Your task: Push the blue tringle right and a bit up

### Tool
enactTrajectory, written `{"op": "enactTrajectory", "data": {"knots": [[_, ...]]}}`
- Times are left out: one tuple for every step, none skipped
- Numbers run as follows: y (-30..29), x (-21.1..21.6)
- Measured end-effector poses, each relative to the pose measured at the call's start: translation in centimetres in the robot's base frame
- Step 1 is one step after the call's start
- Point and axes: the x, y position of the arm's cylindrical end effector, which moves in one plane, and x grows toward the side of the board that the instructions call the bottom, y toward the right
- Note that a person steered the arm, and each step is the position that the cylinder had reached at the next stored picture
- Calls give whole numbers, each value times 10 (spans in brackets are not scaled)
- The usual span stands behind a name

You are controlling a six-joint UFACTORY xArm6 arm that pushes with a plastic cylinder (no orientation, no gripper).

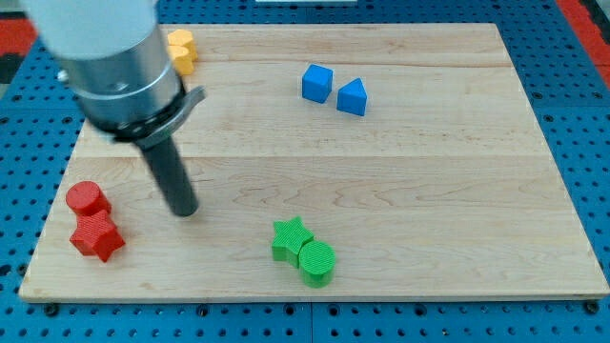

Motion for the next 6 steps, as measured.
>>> {"op": "enactTrajectory", "data": {"knots": [[44, -65], [120, -135], [209, -181], [239, -186], [244, -146], [282, -209]]}}
